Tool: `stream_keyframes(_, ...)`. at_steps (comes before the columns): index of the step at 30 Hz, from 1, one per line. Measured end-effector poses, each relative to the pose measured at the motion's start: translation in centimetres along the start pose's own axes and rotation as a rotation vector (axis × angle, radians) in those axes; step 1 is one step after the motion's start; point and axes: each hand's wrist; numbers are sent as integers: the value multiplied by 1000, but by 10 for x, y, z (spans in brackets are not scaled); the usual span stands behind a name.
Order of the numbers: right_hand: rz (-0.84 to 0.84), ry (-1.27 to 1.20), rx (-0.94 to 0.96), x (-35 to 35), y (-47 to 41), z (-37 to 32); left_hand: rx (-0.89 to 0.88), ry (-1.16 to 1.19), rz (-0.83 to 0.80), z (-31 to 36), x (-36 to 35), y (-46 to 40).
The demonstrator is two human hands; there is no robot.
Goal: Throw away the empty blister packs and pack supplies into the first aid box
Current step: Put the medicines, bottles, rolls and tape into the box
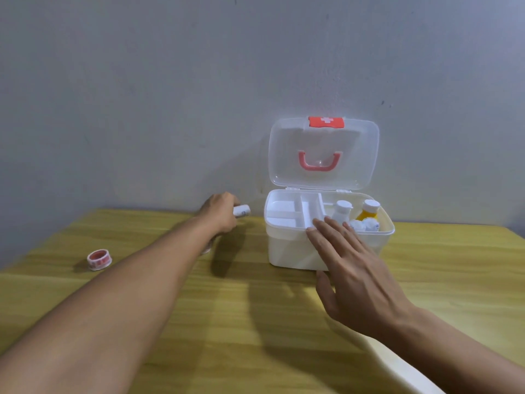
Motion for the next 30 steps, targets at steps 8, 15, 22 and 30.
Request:
stream_keyframes(8, -18, 15, -35, 3, -2, -4, -259, 222, 247, 51, 67, 19)
stream_keyframes(15, -37, -13, -22, 11, -2, -3, -259, 150, 56, 88, 54, 22)
stream_keyframes(22, -45, -29, -18, 12, -1, -2, -176, 176, 61, 110, 65, 25)
stream_keyframes(30, -42, -48, -10, 14, -1, -2, 37, 241, 118, 128, 47, 27)
Point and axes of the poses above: each hand's wrist, its own y-axis away from the middle knuckle, its own x-axis out of the back of the hand, z = x × y, and after that the axes turned 9 degrees about -y, right-handed
